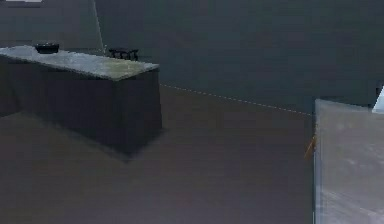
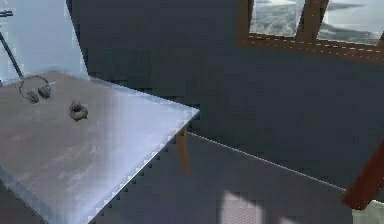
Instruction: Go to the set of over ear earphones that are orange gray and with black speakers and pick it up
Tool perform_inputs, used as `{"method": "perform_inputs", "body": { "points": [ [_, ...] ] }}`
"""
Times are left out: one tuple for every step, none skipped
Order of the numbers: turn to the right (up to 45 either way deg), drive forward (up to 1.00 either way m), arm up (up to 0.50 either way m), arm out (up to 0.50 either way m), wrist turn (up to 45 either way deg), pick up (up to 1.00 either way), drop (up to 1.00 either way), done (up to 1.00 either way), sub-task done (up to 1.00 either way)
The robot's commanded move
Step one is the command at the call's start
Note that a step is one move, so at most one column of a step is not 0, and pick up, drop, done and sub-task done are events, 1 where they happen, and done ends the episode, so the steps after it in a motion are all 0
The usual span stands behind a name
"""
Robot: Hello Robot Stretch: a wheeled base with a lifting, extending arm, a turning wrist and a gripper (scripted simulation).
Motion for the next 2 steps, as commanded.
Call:
{"method": "perform_inputs", "body": {
  "points": [
    [0.0,0.3,0.0,0.0,0.0,0.0,0.0,0.0,0.0],
    [21.0,0.0,0.0,0.0,0.0,0.0,0.0,0.0,0.0]
  ]
}}
